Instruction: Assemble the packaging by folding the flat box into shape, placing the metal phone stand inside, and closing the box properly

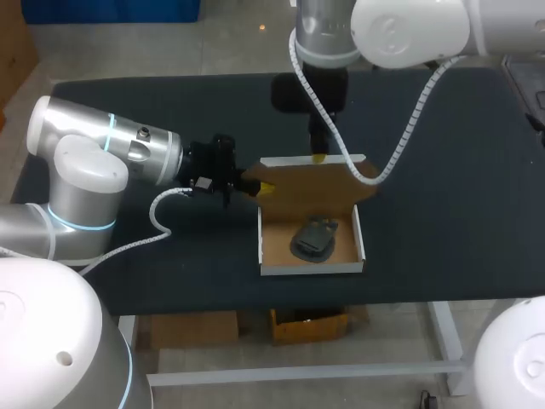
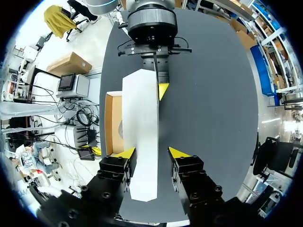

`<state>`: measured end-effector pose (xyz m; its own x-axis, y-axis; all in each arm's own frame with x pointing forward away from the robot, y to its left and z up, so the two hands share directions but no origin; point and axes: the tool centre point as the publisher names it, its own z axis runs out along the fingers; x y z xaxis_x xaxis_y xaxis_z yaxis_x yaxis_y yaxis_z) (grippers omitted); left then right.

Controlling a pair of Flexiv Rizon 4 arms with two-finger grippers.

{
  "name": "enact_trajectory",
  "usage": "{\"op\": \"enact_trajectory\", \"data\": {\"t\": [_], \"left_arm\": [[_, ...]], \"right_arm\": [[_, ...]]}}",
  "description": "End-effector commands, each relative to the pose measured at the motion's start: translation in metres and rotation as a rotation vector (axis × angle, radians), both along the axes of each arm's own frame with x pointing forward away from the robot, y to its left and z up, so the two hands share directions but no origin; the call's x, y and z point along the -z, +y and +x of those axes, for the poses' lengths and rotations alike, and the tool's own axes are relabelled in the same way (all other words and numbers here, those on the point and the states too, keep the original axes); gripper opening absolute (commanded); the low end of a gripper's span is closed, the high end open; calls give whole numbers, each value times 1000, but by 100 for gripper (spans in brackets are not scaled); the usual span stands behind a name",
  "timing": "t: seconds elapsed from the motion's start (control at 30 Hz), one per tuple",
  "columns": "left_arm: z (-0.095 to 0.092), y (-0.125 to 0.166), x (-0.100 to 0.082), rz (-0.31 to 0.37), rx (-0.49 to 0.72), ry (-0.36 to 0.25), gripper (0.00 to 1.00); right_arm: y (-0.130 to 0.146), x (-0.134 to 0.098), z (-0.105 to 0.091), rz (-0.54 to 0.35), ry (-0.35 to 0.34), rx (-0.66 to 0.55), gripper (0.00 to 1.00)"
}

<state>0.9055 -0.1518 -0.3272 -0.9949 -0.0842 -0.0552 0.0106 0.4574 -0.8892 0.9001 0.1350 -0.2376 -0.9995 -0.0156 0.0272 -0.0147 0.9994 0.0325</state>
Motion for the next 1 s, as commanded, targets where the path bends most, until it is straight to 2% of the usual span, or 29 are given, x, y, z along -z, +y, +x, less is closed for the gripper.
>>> {"op": "enact_trajectory", "data": {"t": [0.03, 1.0], "left_arm": [[0, 0, 2, -4, -2, -3, 0], [0, 0, 2, -4, -2, -3, 0]], "right_arm": [[2, 2, 1, -3, 5, -1, 40], [5, 22, 1, -20, 62, -9, 40]]}}
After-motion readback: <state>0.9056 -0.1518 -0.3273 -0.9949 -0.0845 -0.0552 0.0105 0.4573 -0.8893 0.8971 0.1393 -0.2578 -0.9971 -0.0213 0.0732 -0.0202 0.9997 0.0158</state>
